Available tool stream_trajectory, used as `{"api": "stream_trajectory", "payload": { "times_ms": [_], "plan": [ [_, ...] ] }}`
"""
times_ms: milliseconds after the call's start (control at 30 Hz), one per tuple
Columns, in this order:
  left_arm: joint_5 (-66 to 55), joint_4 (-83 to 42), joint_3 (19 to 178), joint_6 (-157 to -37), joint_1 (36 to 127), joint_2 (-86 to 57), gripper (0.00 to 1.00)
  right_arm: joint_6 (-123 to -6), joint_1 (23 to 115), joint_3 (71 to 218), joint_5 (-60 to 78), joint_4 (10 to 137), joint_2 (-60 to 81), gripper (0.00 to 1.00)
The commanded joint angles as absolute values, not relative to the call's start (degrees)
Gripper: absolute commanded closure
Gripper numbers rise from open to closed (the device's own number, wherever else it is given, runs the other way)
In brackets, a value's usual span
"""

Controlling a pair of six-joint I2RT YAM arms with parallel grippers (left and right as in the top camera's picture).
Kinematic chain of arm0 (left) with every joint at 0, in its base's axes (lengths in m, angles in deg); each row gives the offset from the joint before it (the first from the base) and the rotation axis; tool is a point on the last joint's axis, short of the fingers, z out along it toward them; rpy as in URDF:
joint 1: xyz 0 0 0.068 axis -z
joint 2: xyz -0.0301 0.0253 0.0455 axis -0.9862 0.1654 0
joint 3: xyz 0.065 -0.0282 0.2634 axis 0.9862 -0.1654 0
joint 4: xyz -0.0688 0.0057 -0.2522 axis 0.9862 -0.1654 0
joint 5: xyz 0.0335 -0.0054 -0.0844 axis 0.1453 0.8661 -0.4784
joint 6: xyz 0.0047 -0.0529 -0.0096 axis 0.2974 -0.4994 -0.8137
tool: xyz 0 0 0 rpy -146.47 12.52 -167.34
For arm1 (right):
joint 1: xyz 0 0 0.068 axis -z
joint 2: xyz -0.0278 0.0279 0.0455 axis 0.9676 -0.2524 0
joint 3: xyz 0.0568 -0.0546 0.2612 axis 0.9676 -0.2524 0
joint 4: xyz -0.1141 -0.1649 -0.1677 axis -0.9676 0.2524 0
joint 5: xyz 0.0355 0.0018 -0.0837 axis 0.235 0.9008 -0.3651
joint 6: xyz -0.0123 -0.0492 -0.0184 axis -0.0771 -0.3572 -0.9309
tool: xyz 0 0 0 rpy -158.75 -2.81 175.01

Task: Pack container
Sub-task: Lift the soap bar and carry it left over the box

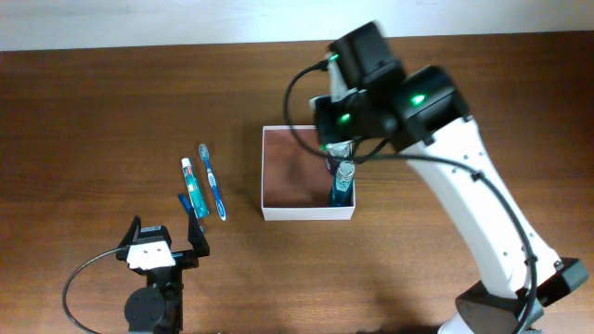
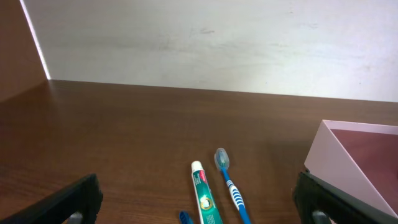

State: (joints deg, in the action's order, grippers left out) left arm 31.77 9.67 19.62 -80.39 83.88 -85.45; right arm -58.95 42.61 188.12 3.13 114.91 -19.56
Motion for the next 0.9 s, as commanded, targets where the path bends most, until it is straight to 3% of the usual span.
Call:
{"api": "stream_trajectory", "payload": {
  "times_ms": [0, 300, 867],
  "plan": [
    [32.41, 9.78, 19.31, -81.16, 83.57, -85.96, 0.01, -54.82, 38.78, 189.57, -2.88, 113.66, -19.21, 0.71],
    [32.41, 9.78, 19.31, -81.13, 83.57, -85.96, 0.01, -52.87, 32.6, 189.52, -5.61, 111.74, -26.2, 0.72],
    [32.41, 9.78, 19.31, -81.13, 83.57, -85.96, 0.01, -46.49, 32.27, 189.52, -12.08, 111.76, -36.15, 0.73]
  ]
}}
